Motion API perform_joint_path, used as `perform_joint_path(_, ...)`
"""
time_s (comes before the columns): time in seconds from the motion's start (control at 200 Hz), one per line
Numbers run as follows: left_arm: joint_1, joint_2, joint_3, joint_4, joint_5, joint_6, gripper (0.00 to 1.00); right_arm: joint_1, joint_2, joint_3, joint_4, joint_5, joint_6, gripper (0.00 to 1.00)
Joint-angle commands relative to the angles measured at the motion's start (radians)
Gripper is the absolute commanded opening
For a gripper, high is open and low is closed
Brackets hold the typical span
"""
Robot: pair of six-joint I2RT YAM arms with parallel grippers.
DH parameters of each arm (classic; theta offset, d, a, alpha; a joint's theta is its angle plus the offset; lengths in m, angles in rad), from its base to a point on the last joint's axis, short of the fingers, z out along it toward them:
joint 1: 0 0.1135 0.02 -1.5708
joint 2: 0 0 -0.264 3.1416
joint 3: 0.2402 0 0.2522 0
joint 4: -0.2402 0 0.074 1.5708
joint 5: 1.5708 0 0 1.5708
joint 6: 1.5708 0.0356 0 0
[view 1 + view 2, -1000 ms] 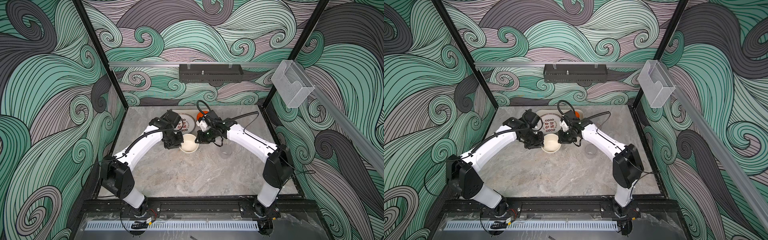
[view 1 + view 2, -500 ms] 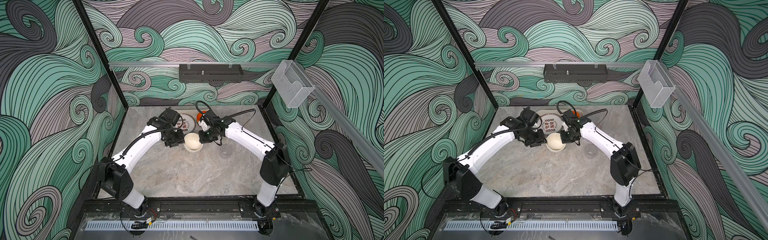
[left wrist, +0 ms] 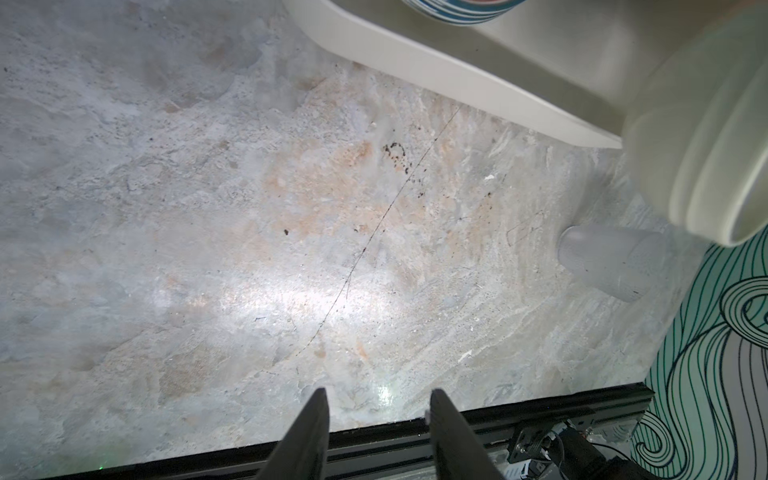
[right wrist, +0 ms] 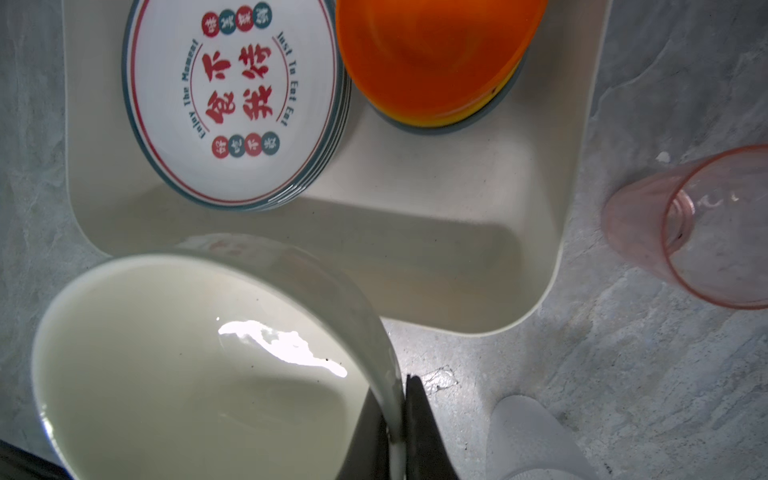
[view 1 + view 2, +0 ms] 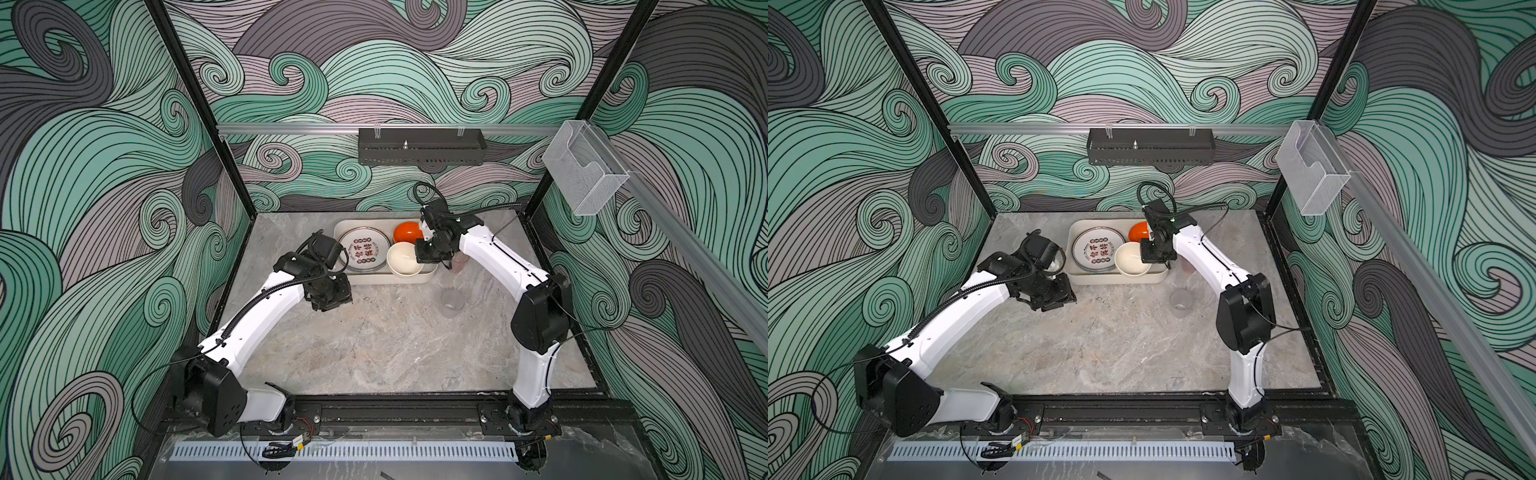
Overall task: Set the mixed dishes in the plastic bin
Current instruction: 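Carry the white bowl to the bin and lower it onto the orange bowl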
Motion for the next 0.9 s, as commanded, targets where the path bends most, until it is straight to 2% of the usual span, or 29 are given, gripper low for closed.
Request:
perform_joint_path(0.0, 0.022, -0.043, -0.029, -0.019, -0.011, -0.011, 0.43, -0.025, 0.036, 0.090, -0.017, 0.040, -0.002, 0.06)
perform_joint_path(0.495, 0.067, -0.132, -0.165, -0.024, 0.002, -0.026, 0.43, -0.100, 0.316, 0.500, -0.085, 0.079, 0.040, 0.07)
perform_joint_path(0.896, 0.072, -0.128, -0.178, -0.024, 0.003, -0.033, 0.43, -0.119, 0.457, 0.667, -0.087, 0.094, 0.069, 0.08)
